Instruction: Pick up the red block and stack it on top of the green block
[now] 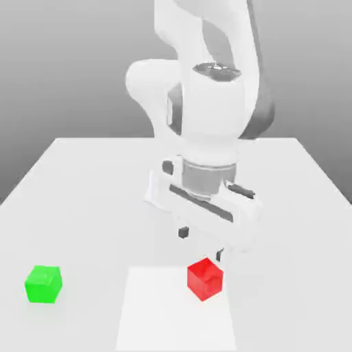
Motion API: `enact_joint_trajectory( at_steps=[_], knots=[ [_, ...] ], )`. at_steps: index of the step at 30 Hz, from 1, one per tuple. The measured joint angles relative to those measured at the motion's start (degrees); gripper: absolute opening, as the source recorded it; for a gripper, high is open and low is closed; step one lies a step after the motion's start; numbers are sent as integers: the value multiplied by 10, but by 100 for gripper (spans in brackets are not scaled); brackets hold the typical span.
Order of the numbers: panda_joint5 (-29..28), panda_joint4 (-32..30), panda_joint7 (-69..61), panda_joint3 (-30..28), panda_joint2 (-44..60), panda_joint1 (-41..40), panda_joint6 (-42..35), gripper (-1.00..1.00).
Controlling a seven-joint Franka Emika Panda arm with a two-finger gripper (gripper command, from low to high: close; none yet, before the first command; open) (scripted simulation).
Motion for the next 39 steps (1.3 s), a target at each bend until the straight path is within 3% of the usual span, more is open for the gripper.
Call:
enact_joint_trajectory(
  at_steps=[8,15,16,22,32,39],
  knots=[
    [-80,9,75,-27,77,7,61,0],
    [-184,19,150,-112,153,67,119,0],
    [-191,19,154,-123,160,77,125,-100],
    [-195,19,158,-129,164,81,130,-100],
    [-62,8,63,-47,69,32,57,-100],
    [5,-2,11,-47,12,42,6,-100]
  ],
)
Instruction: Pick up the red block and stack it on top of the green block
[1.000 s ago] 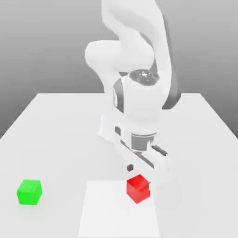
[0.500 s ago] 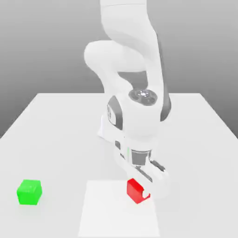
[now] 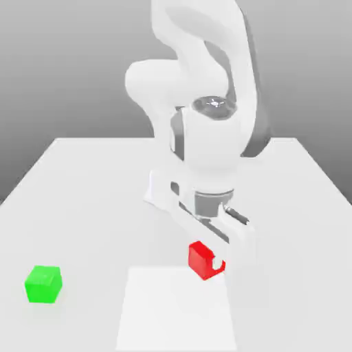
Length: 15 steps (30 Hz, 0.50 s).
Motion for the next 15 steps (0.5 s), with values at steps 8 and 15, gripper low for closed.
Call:
enact_joint_trajectory(
  at_steps=[8,15],
  knots=[
    [4,74,-14,-90,14,-171,-59,-100],
    [-16,135,-9,-153,54,-291,-82,-100]
  ],
)
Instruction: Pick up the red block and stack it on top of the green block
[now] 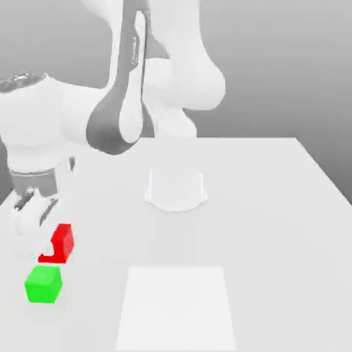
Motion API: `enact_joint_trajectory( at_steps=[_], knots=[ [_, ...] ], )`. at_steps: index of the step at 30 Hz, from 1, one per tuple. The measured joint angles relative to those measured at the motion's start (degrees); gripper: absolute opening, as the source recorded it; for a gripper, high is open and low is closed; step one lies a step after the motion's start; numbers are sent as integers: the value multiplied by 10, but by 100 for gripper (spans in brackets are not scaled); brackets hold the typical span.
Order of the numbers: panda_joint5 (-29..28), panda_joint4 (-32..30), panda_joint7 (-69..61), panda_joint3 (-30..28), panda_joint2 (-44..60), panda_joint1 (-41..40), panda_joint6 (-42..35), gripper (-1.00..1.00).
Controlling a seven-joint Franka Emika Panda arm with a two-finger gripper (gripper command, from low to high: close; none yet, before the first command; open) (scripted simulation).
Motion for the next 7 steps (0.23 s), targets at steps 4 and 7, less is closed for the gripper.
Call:
enact_joint_trajectory(
  at_steps=[4,7],
  knots=[
    [-10,6,7,-4,75,3,69,100],
    [-10,6,7,-4,75,3,69,100]
  ],
)
